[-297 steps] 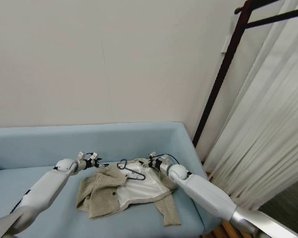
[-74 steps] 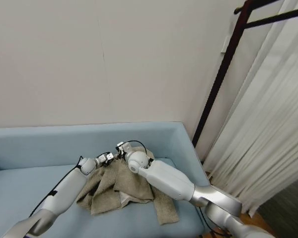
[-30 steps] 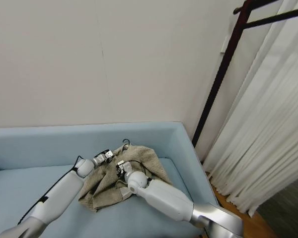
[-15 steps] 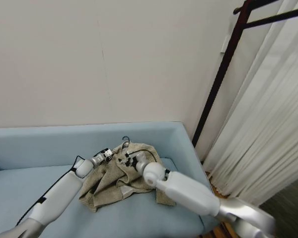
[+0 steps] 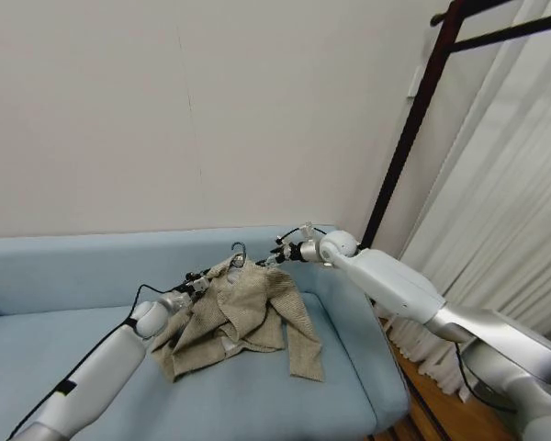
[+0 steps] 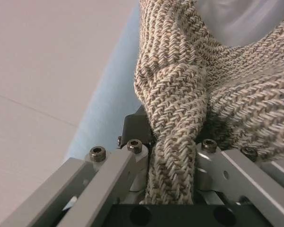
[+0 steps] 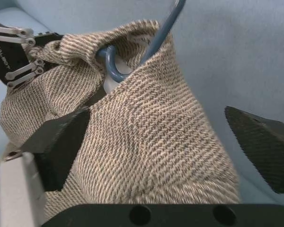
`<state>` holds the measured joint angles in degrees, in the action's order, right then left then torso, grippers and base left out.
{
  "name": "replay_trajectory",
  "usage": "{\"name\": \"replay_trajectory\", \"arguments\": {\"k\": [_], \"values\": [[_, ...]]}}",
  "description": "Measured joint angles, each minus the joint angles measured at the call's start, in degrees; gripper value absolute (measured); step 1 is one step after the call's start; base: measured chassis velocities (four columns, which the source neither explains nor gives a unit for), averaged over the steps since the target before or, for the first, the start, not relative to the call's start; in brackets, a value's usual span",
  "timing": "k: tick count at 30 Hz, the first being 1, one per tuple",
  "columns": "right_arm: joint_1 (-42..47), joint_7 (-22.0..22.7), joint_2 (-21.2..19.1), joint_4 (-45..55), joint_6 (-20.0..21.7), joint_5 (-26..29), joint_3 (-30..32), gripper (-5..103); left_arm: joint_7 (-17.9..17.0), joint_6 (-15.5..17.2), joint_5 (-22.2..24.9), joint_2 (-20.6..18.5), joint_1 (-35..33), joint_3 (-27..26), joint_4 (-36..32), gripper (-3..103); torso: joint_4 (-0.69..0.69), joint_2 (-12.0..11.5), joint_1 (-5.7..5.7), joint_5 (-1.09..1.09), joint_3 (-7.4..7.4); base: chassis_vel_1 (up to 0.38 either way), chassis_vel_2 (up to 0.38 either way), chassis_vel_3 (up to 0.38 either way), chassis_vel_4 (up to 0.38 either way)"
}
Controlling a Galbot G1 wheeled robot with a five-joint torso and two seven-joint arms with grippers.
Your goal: Pick up the clothes from the sofa and hang them on the clothes hanger.
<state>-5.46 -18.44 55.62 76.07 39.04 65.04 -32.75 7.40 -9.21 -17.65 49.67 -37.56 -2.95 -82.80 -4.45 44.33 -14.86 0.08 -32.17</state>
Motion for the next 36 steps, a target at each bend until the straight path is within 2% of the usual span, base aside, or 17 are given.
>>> {"name": "replay_trajectory", "arguments": {"k": [2, 6, 11, 15, 18, 19, 21, 24, 28, 36], "values": [[-0.01, 1.41, 0.11, 0.22, 0.80, 1.62, -0.19, 89, -0.44, -0.93, -0.27, 0.01, -0.06, -0.09, -0.14, 12, 0.00, 0.00, 0.00, 0.00, 0.00, 0.000, 0.000, 0.000, 0.000], [0.67, 3.44, -0.91, 0.62, 2.35, 3.30, -0.44, 75, -2.03, -4.35, -1.09, -0.37, -0.12, -0.35, -1.52, 12, 0.02, 0.00, 0.00, 0.01, 0.00, 0.000, 0.000, 0.000, 0.000], [0.72, 2.80, -3.72, 2.04, 2.81, 3.35, -0.87, 74, -2.33, -6.05, -1.60, -0.98, 0.74, -0.09, -1.59, 12, -0.06, 0.00, 0.00, 0.01, 0.00, 0.000, 0.000, 0.000, 0.000], [0.26, 2.37, -4.74, 2.72, 2.90, 4.38, -1.57, 71, -2.83, -6.88, -1.66, -1.38, 0.94, -0.09, -1.46, 12, -0.03, 0.00, 0.01, 0.01, 0.00, 0.000, 0.000, 0.000, 0.000], [0.08, 2.31, -5.33, 3.45, 2.91, 5.89, -2.39, 56, -3.02, -7.05, -1.79, -1.43, 1.14, -0.09, -1.29, 12, 0.01, 0.00, 0.00, 0.00, 0.00, 0.000, 0.000, 0.000, 0.000], [0.08, 2.31, -5.33, 3.45, 2.91, 5.89, -2.39, 56, -3.02, -7.05, -1.79, -1.43, 1.14, -0.09, -1.29, 12, 0.01, 0.00, 0.00, 0.00, 0.00, 0.000, 0.000, 0.000, 0.000], [0.08, 2.42, -5.35, 3.74, 2.92, 6.46, -2.49, 44, -3.04, -7.24, -2.12, -1.24, 1.30, 0.03, -1.08, 12, 0.01, 0.00, 0.01, 0.01, 0.00, 0.000, 0.000, 0.000, 0.000], [0.08, 2.61, -5.27, 4.01, 2.92, 7.02, -2.49, 39, -3.05, -7.57, -2.58, -0.93, 1.52, 0.30, -0.71, 12, -0.01, 0.00, 0.01, 0.01, 0.00, 0.000, 0.000, 0.000, 0.000], [0.07, 2.58, -5.16, 4.41, 2.92, 7.50, -2.41, 20, -3.06, -7.72, -3.22, -0.23, 1.99, 0.66, -0.05, 12, -0.01, 0.00, 0.01, 0.00, 0.00, 0.000, 0.000, 0.000, 0.000], [0.43, 2.75, -6.50, 6.51, 2.80, 7.79, -1.98, 18, -3.05, -7.76, -4.32, -0.10, 2.08, 0.62, 0.02, 12, -0.01, 0.01, 0.00, 0.00, 0.00, 0.000, 0.000, 0.000, 0.000]]}}
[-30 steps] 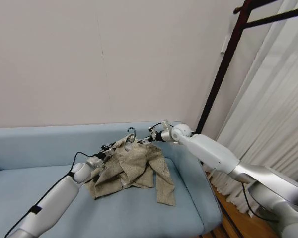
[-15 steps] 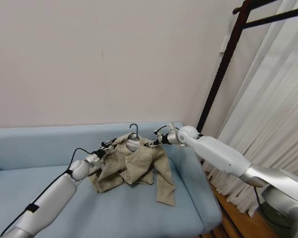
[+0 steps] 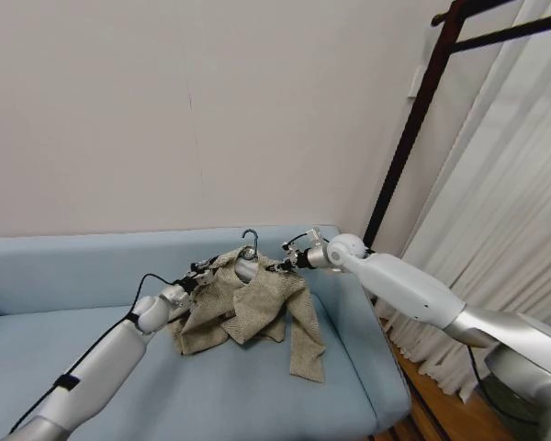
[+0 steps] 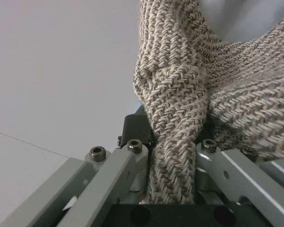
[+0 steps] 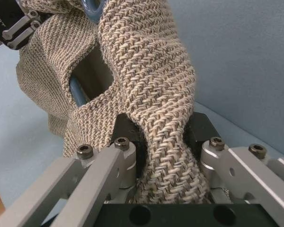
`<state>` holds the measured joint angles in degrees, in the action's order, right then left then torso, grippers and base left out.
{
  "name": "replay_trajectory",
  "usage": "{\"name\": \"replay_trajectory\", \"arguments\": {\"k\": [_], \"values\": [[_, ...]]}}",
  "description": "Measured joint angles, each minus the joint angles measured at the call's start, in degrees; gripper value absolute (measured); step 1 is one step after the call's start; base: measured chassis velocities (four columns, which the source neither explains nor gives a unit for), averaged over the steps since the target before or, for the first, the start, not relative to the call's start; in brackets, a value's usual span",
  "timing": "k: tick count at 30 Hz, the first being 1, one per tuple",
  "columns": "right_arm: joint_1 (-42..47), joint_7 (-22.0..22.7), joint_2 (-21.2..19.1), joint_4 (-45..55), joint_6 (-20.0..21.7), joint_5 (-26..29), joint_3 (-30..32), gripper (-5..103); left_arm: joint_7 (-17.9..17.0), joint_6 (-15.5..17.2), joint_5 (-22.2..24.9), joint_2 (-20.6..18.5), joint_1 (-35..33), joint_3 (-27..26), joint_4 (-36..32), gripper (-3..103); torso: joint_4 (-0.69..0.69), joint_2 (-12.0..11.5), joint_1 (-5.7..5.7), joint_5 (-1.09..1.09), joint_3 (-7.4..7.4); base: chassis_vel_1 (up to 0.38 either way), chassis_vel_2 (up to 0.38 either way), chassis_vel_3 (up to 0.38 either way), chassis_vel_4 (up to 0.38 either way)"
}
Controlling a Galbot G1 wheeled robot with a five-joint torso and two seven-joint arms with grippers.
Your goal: Pick up the clothes from the sofa and hang them on the clothes hanger.
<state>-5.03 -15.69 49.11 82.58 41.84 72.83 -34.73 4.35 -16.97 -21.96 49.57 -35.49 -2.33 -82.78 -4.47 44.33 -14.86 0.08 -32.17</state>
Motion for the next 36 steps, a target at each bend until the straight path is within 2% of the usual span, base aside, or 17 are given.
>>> {"name": "replay_trajectory", "arguments": {"k": [5, 7, 8, 9, 10, 13, 16, 19, 22, 26, 27, 28, 31, 35, 36], "values": [[0.79, 0.01, -1.40, 2.55, -1.12, -2.34, 0.85, 18, -1.15, 1.11, -0.62, 0.02, -0.33, -0.02, -0.53, 10, 0.00, 0.00, 0.00, 0.00, 0.00, 0.000, 0.000, 0.000, 0.000], [1.27, 0.02, -2.44, 4.13, -1.78, -3.78, 1.39, 18, -2.37, 2.84, -0.63, -0.13, -0.58, 0.16, -0.74, 19, 0.00, 0.00, 0.00, 0.00, 0.00, 0.000, 0.000, 0.000, 0.000], [1.50, 0.02, -2.81, 4.97, -2.06, -4.61, 1.59, 15, -3.05, 3.20, -0.61, -0.13, -0.62, 0.29, -0.82, 19, 0.01, 0.00, 0.00, 0.00, 0.00, 0.000, 0.000, 0.000, 0.000], [1.75, 0.05, -3.27, 5.80, -2.37, -5.63, 1.78, 11, -3.50, 3.51, -0.55, -0.10, -0.62, 0.39, -0.93, 24, 0.01, 0.00, 0.00, 0.01, 0.00, 0.000, 0.000, 0.000, 0.000], [1.75, 0.05, -3.27, 5.80, -2.37, -5.63, 1.78, 11, -3.50, 3.51, -0.55, -0.10, -0.62, 0.39, -0.93, 24, 0.01, 0.00, 0.00, 0.01, 0.00, 0.000, 0.000, 0.000, 0.000], [2.14, 0.11, -4.25, 8.06, -2.77, -6.54, 1.96, 10, -4.20, 4.09, -0.36, 0.12, -0.62, 0.59, -1.19, 40, -0.01, 0.00, 0.00, 0.00, 0.00, 0.000, 0.000, 0.000, 0.000], [2.41, 0.24, -4.38, 8.85, -3.05, -6.97, 2.22, 10, -4.47, 4.38, -0.28, 0.21, -0.56, 0.65, -1.35, 46, -0.01, 0.00, 0.00, 0.00, 0.00, 0.000, 0.000, 0.000, 0.000], [3.30, 0.97, -4.24, 9.87, -3.47, -7.30, 3.11, 10, -4.73, 4.61, -0.17, 0.27, -0.52, 0.64, -1.64, 62, 0.01, 0.00, 0.00, 0.00, 0.00, 0.000, 0.000, 0.000, 0.000], [4.37, 1.50, -4.31, 10.74, -3.90, -7.67, 4.19, 10, -5.02, 4.73, -0.06, 0.24, -0.75, 0.38, -1.96, 68, 0.01, 0.00, 0.00, 0.00, 0.00, 0.000, 0.000, 0.000, 0.000], [7.78, 4.03, -5.44, 14.60, -6.00, -7.97, 7.79, 10, -5.71, 5.71, 1.13, -0.76, -2.41, -0.76, -3.65, 89, 0.00, 0.01, 0.00, 0.00, 0.00, 0.000, 0.000, 0.000, 0.000], [7.78, 4.03, -5.44, 14.60, -6.00, -7.97, 7.79, 10, -5.71, 5.71, 1.13, -0.76, -2.41, -0.76, -3.65, 89, 0.00, 0.01, 0.00, 0.00, 0.00, 0.000, 0.000, 0.000, 0.000], [8.88, 4.85, -5.68, 15.67, -6.74, -8.03, 9.04, 10, -6.02, 6.32, 1.69, -1.09, -2.98, -1.10, -4.38, 94, 0.00, 0.00, 0.00, 0.00, 0.01, 0.000, 0.000, 0.000, 0.000], [11.07, 6.56, -5.94, 17.56, -7.79, -8.04, 11.81, 10, -6.47, 7.68, 2.71, -1.59, -3.93, -1.50, -5.70, 98, 0.01, 0.00, 0.00, 0.00, 0.00, 0.000, 0.000, 0.000, 0.000], [14.50, 12.80, -6.33, 22.53, -8.95, -6.16, 17.36, 10, -8.59, 11.27, 6.05, -2.66, -5.77, -1.82, -9.33, 100, 0.00, 0.00, 0.00, 0.00, 0.00, 0.000, 0.000, 0.000, 0.000], [14.50, 12.80, -6.33, 22.53, -8.95, -6.16, 17.36, 10, -8.59, 11.27, 6.05, -2.66, -5.77, -1.82, -9.33, 100, 0.00, 0.00, 0.00, 0.00, 0.00, 0.000, 0.000, 0.000, 0.000]]}}
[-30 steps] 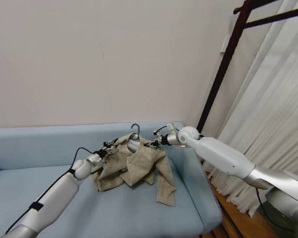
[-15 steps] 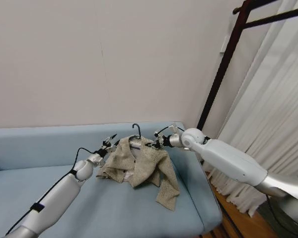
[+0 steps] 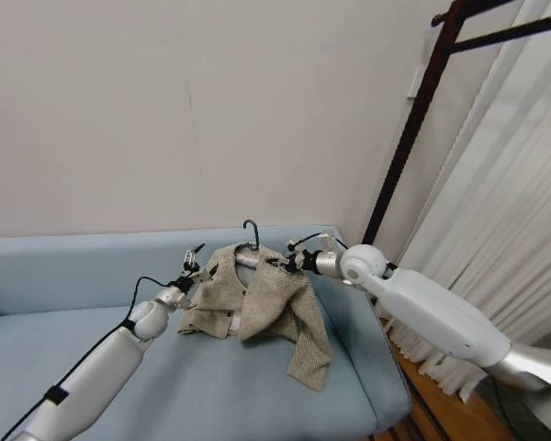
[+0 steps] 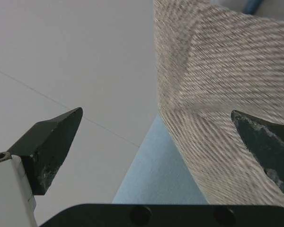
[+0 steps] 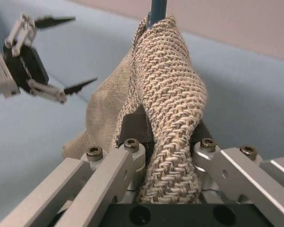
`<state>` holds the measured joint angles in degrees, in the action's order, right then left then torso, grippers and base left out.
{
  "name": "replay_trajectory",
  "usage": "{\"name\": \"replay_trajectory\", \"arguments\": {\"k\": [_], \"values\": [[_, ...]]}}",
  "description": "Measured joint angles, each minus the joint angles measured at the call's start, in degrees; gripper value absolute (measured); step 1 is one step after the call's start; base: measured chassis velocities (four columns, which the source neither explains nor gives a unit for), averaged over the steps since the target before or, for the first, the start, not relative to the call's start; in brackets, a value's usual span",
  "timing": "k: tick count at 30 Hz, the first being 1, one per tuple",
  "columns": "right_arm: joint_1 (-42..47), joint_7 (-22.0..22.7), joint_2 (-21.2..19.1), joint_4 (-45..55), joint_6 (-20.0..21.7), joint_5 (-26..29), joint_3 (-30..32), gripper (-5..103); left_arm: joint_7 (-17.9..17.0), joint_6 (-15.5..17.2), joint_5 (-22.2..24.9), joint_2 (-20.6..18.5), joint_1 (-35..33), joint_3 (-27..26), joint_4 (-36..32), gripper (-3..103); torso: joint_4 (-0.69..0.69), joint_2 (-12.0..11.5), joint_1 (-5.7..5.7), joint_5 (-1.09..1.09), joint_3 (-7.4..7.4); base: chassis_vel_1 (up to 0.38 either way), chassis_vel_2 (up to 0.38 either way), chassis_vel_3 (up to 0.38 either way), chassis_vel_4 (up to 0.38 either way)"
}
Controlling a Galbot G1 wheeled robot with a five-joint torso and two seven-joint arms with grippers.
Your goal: Pick up the clothes from the sofa and hang them on the clothes hanger.
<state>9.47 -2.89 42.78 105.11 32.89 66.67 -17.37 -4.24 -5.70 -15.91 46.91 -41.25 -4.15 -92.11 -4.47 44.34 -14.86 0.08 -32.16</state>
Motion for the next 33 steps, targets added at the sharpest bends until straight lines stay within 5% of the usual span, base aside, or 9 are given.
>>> {"name": "replay_trajectory", "arguments": {"k": [8, 15, 20, 24, 25, 28, 33], "values": [[2.49, 10.09, -0.50, 8.39, 0.33, 7.22, 9.37, 10, -10.69, 10.54, 7.87, -1.33, -1.09, 1.15, -7.94, 100, 0.00, 0.00, 0.00, 0.00, 0.00, 0.000, 0.000, 0.000, 0.000], [0.94, 18.50, -0.53, 12.22, 1.67, 14.10, 14.72, 10, -12.05, 11.00, 9.30, -1.67, -1.04, 2.57, -9.60, 100, 0.00, 0.00, 0.00, 0.00, 0.00, 0.000, 0.000, 0.000, 0.000], [-2.19, 25.39, -0.27, 14.30, 2.80, 17.49, 13.77, 10, -14.21, 10.78, 15.05, -0.78, 0.14, 5.33, -11.28, 100, 0.01, 0.00, 0.00, -0.01, 0.00, 0.000, 0.000, 0.000, 0.000], [-3.04, 27.57, 0.76, 15.34, 2.86, 16.96, 10.57, 10, -16.69, 10.41, 34.62, 1.65, 3.76, 10.53, -13.34, 100, 0.01, 0.00, 0.00, 0.00, 0.00, 0.000, 0.000, 0.000, 0.000], [-3.04, 27.57, 0.76, 15.34, 2.86, 16.96, 10.57, 10, -16.69, 10.41, 34.62, 1.65, 3.76, 10.53, -13.34, 100, 0.01, 0.00, 0.00, 0.00, 0.00, 0.000, 0.000, 0.000, 0.000], [-2.69, 27.27, 1.37, 14.88, 2.78, 15.65, 9.62, 10, -17.12, 9.31, 46.27, 4.35, 5.72, 13.18, -12.81, 100, -0.01, 0.00, -0.01, 0.01, 0.00, 0.000, 0.000, 0.000, 0.000], [-3.03, 25.96, 2.11, 13.73, 2.73, 14.75, 8.57, 10, -15.08, 8.50, 52.13, 6.37, 6.18, 13.65, -10.82, 100, 0.01, 0.00, -0.01, 0.01, -0.01, 0.000, 0.000, 0.000, 0.000]]}}
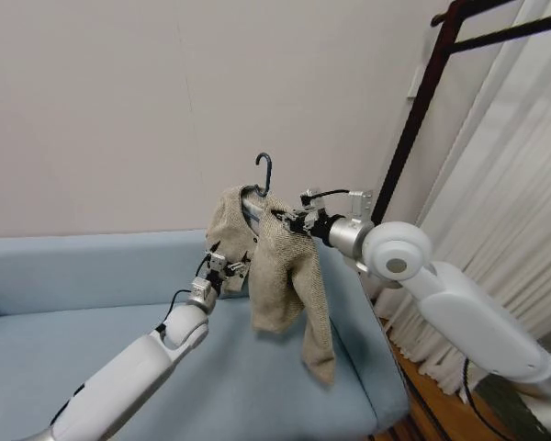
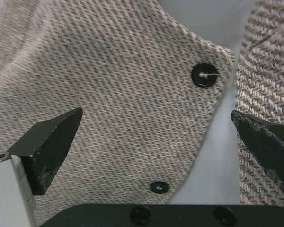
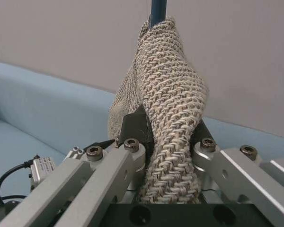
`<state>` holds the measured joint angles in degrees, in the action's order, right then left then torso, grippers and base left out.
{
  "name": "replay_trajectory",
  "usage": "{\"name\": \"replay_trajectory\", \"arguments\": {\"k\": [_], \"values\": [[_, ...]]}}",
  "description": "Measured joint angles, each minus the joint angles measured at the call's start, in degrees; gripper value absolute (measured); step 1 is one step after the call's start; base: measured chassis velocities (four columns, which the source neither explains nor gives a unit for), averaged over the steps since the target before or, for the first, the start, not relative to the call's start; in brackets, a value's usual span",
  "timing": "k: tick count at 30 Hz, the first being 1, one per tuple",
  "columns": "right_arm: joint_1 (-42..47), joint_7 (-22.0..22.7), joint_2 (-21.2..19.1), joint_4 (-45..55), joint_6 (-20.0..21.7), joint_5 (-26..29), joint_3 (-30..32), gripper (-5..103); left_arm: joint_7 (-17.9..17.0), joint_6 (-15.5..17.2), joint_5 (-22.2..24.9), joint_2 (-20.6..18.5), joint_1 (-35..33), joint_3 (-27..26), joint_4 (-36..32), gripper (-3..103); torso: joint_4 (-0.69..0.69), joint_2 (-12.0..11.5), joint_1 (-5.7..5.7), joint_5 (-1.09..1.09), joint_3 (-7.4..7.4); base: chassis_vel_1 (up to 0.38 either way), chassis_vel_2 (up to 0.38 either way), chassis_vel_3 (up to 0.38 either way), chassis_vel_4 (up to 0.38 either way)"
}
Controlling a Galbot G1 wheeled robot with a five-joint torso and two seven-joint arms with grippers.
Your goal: Pick up the clothes from the sofa and hang them on the clothes hanger.
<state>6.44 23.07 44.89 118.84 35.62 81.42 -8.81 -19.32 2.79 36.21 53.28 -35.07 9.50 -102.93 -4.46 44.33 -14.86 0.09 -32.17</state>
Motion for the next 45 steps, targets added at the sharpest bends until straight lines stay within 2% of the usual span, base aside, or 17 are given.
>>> {"name": "replay_trajectory", "arguments": {"k": [9, 14, 18, 19, 21, 24, 25, 28, 31, 34, 37, 40, 43, 45], "values": [[-0.55, -1.22, 0.39, -0.50, -0.48, -0.39, -0.35, 10, 1.53, 0.98, -0.13, 2.44, 3.95, 2.33, 5.18, 100, -0.01, 0.00, 0.00, -0.01, 0.00, 0.000, 0.000, 0.000, 0.000], [-0.48, -2.09, -0.03, 0.09, -0.81, -0.34, -0.23, 10, 1.84, 0.97, -1.94, 5.36, 7.16, 4.79, 9.36, 100, -0.02, 0.00, 0.00, -0.01, 0.00, 0.000, 0.000, 0.000, 0.000], [0.07, -2.53, -0.46, 0.16, -0.81, -0.37, 0.39, 10, 2.02, 0.91, -2.76, 5.93, 8.10, 5.39, 10.37, 101, -0.01, 0.00, 0.00, 0.00, 0.00, 0.000, 0.000, 0.000, 0.000], [0.40, -2.67, -0.60, 0.18, -0.81, -0.42, 0.69, 10, 2.00, 0.44, -3.41, 6.08, 8.42, 5.47, 11.02, 96, 0.00, 0.00, 0.00, 0.00, 0.00, 0.000, 0.000, 0.000, 0.000], [0.59, -2.75, -0.69, 0.21, -0.80, -0.45, 0.86, 10, 1.95, -0.03, -3.84, 6.15, 8.63, 5.48, 11.45, 96, 0.00, 0.00, 0.00, 0.00, 0.00, 0.000, 0.000, 0.000, 0.000], [1.55, -3.42, -1.05, 0.23, -0.45, -0.76, 1.70, 10, 1.53, -0.54, -5.22, 5.97, 9.04, 5.45, 11.78, 80, 0.00, 0.00, 0.00, -0.01, 0.00, 0.000, 0.000, 0.000, 0.000], [1.55, -3.42, -1.05, 0.23, -0.45, -0.76, 1.70, 10, 1.53, -0.54, -5.22, 5.97, 9.04, 5.45, 11.78, 80, 0.00, 0.00, 0.00, -0.01, 0.00, 0.000, 0.000, 0.000, 0.000], [2.26, -3.94, -1.18, -0.02, -0.17, -1.12, 2.31, 10, 1.30, -0.36, -6.19, 5.45, 9.00, 5.37, 11.27, 64, 0.00, 0.00, 0.00, 0.00, 0.00, 0.000, 0.000, 0.000, 0.000], [2.57, -4.04, -1.20, -0.14, 0.07, -1.23, 2.52, 10, 1.28, -0.33, -6.58, 5.24, 8.79, 5.37, 11.08, 58, 0.00, 0.00, 0.00, -0.01, 0.00, 0.000, 0.000, 0.000, 0.000], [2.85, -4.04, -1.23, -0.64, 0.50, -1.42, 2.71, 10, 1.28, -0.22, -7.15, 4.84, 8.37, 5.34, 10.19, 43, 0.00, 0.00, 0.00, -0.01, 0.00, 0.000, 0.000, 0.000, 0.000], [2.97, -4.09, -1.26, -1.17, 0.62, -1.82, 2.78, 10, 1.28, 0.01, -7.24, 4.40, 8.12, 5.34, 9.32, 37, 0.00, 0.00, 0.00, -0.01, 0.00, 0.000, 0.000, 0.000, 0.000], [3.03, -4.31, -1.24, -1.62, 0.65, -2.26, 2.86, 10, 1.38, 0.11, -7.38, 3.71, 8.08, 5.34, 8.60, 21, 0.00, 0.00, 0.00, -0.01, 0.00, 0.000, 0.000, 0.000, 0.000], [3.04, -4.32, -1.12, -1.70, 0.66, -2.44, 2.86, 10, 1.51, 0.12, -7.41, 3.47, 8.25, 5.34, 8.56, 15, 0.00, 0.00, 0.00, -0.01, 0.00, 0.000, 0.000, 0.000, 0.000], [3.10, -4.35, -0.99, -1.74, 0.66, -2.72, 2.86, 10, 1.70, 0.12, -7.45, 3.37, 8.43, 5.34, 8.52, 5, 0.00, 0.00, 0.00, -0.01, 0.00, 0.000, 0.000, 0.000, 0.000]]}}
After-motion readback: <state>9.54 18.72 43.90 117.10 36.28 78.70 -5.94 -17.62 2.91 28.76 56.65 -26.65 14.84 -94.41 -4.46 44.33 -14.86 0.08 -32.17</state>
